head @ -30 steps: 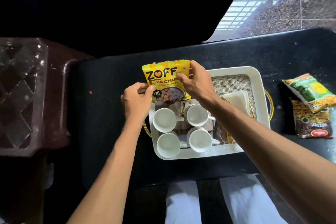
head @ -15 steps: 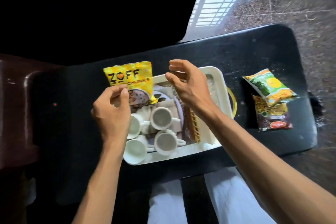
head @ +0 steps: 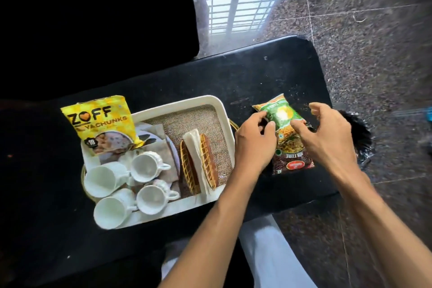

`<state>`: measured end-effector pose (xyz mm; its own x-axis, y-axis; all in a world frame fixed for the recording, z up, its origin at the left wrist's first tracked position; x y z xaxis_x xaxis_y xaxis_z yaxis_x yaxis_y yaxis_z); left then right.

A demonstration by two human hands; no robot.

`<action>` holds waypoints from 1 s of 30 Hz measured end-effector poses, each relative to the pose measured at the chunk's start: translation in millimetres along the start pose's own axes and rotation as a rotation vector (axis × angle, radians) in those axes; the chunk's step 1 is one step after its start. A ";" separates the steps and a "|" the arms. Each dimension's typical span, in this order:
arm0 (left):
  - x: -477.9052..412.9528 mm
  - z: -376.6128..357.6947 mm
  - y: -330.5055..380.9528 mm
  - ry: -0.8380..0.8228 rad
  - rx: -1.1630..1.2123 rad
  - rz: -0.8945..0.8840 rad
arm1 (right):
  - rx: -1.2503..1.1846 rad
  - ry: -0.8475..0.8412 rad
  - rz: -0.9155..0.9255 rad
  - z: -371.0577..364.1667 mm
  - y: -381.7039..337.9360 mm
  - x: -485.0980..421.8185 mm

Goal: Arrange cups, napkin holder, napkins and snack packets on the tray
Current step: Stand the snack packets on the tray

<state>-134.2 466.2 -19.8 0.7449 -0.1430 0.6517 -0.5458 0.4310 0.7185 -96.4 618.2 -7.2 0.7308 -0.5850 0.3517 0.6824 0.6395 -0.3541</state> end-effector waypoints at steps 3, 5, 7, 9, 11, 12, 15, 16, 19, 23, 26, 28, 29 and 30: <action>-8.9 -17.2 -7.0 0.010 0.003 0.103 | 0.040 -0.128 -0.041 -8.5 6.6 -9.2; -12.5 -22.6 -9.7 0.014 -0.004 0.128 | 0.035 -0.175 -0.060 -12.4 8.7 -14.2; -14.2 -24.7 -10.7 0.025 0.007 0.135 | 0.012 -0.193 -0.059 -14.8 8.2 -16.6; -15.4 -26.6 -11.1 0.041 0.021 0.135 | -0.017 -0.184 -0.045 -16.2 7.2 -18.0; -17.0 -27.7 -12.4 0.067 0.040 0.146 | -0.047 -0.180 -0.024 -18.4 5.9 -19.5; -17.2 -27.7 -13.4 0.085 0.051 0.154 | -0.065 -0.176 -0.010 -19.3 5.2 -20.1; -14.2 -25.5 -16.0 0.141 0.130 0.183 | -0.158 -0.160 0.019 -19.2 2.5 -20.8; -12.2 -23.6 -16.6 0.153 0.179 0.198 | -0.212 -0.162 0.018 -18.5 1.5 -20.7; -4.4 -12.9 -18.6 0.158 0.287 0.205 | -0.396 -0.198 0.023 -14.4 -7.1 -17.8; 12.1 36.9 -5.4 0.404 -0.114 -0.207 | -0.404 -0.144 0.269 1.8 -36.6 -11.1; 15.6 84.7 9.4 0.487 -0.460 -0.554 | -0.315 -0.113 0.573 9.7 -74.7 -2.4; 9.2 114.8 13.4 0.377 -0.570 -0.619 | -0.249 -0.145 0.718 7.6 -102.3 3.2; 6.5 127.5 14.6 0.310 -0.604 -0.632 | -0.225 -0.167 0.772 5.8 -116.4 6.5; 3.9 138.6 15.2 0.243 -0.630 -0.649 | -0.209 -0.192 0.820 3.5 -130.4 10.1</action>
<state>-192.8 348.7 27.4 0.9296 -0.3653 0.0489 0.2607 0.7454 0.6135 -178.1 530.7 45.6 0.9907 0.1270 0.0496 -0.0553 0.7068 -0.7053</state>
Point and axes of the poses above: each hand's wrist, its own x-axis away from the middle knuckle, its own z-axis out of the back of the hand, y = z × x, the point moved 3 cm from there along -x, towards the middle knuckle, and after that the axes turned 4 degrees about y, right-handed, at the moved point
